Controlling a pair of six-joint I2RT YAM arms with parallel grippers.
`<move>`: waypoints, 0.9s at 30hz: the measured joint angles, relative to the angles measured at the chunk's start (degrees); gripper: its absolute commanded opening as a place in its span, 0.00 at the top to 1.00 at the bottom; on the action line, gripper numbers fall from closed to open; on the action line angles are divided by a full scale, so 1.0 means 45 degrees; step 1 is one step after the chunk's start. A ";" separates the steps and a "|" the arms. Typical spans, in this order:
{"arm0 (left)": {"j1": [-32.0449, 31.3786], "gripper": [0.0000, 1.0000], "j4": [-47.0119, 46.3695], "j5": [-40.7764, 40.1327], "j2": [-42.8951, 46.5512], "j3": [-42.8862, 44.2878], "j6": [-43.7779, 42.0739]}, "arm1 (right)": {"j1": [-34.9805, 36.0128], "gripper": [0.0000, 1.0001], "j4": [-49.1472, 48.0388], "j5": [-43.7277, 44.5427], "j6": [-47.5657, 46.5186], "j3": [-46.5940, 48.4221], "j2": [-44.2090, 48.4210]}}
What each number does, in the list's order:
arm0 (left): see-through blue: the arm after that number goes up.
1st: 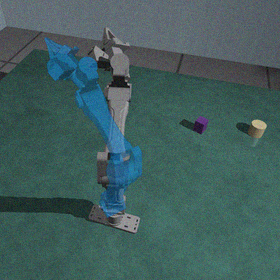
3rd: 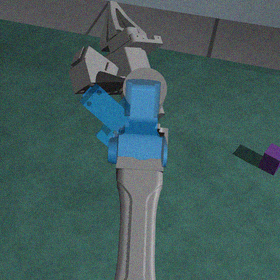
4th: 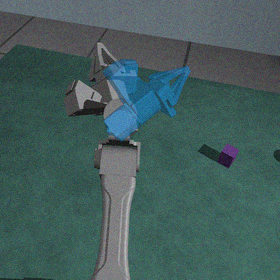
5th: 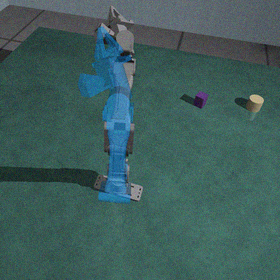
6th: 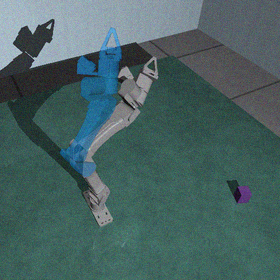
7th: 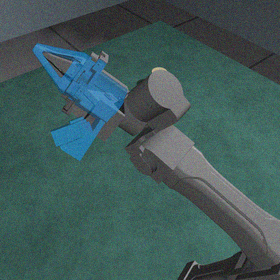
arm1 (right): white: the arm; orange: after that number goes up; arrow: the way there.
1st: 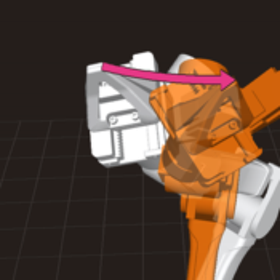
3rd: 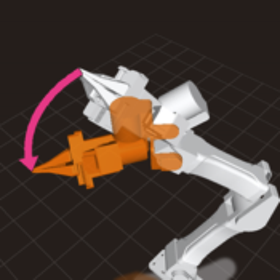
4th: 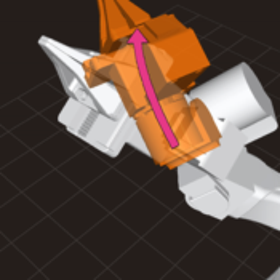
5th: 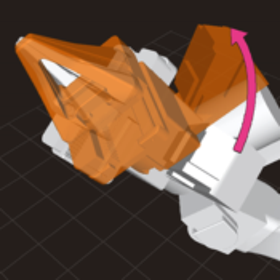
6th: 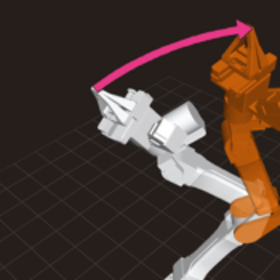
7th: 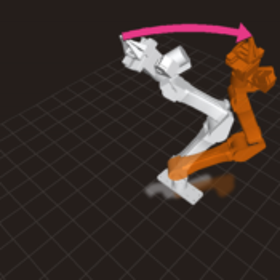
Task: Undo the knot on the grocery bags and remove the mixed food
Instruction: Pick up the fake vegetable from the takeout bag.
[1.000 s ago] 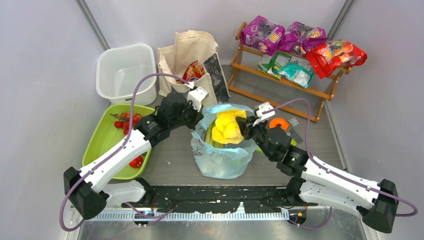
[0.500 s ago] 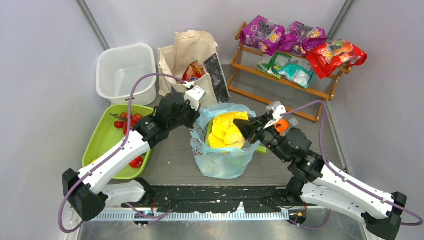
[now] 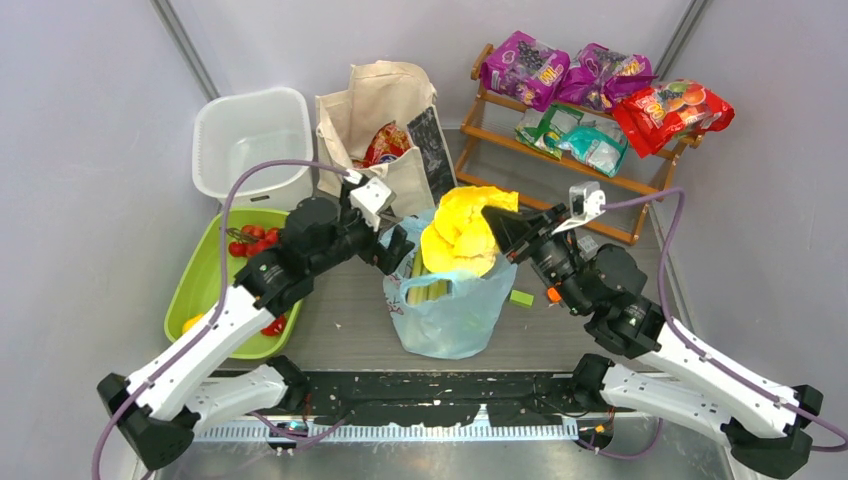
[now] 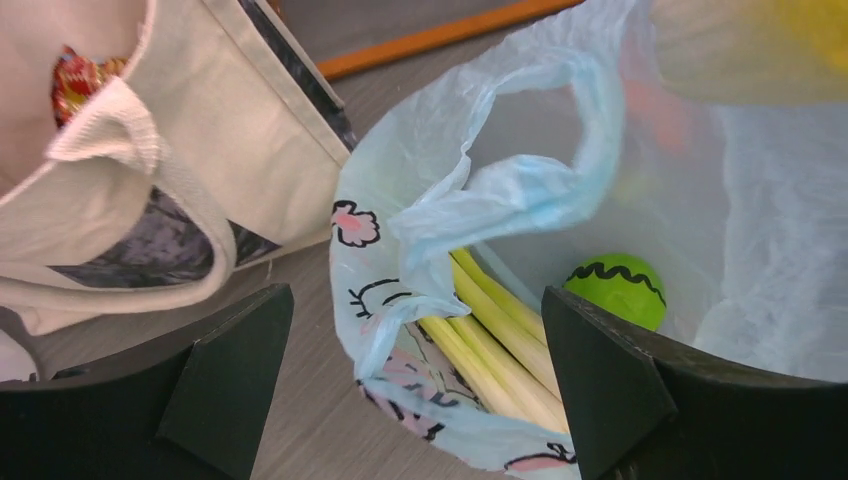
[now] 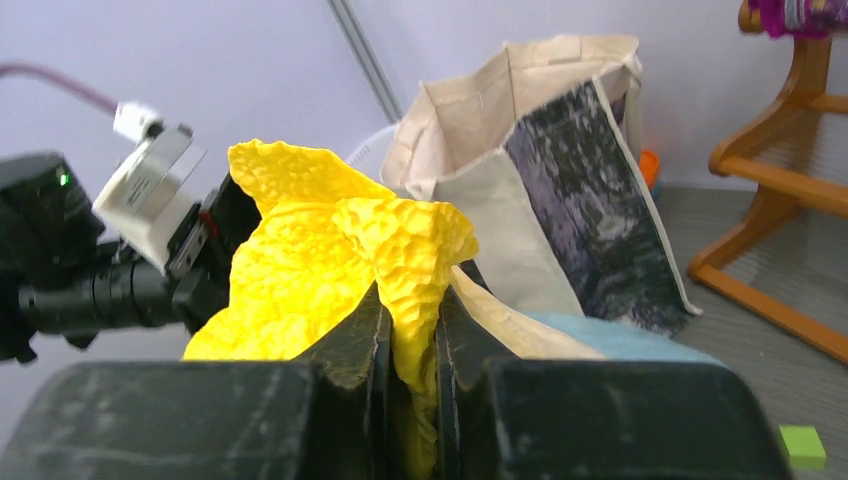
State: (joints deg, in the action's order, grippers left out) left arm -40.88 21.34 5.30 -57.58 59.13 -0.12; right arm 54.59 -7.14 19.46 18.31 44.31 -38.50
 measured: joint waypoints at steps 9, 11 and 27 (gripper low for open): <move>0.0005 0.00 -0.1438 0.1200 0.2943 -0.1234 -0.1083 | -0.0005 0.95 -0.0287 0.1671 0.0466 0.2769 -0.1520; 0.0005 0.00 -0.1744 0.1676 0.3279 -0.1375 -0.1073 | -0.0015 0.95 -0.0471 0.1812 0.0690 0.3036 -0.1807; 0.0005 0.00 -0.6290 0.4716 0.3473 -0.1384 0.0364 | -0.0015 0.95 -0.1515 -0.1413 0.5484 0.4639 -0.3905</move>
State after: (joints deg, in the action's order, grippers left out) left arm -40.86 -6.96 26.52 -41.95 52.90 1.52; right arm 54.52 -13.96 13.10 42.98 65.19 -56.07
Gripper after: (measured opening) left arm 0.994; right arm 0.173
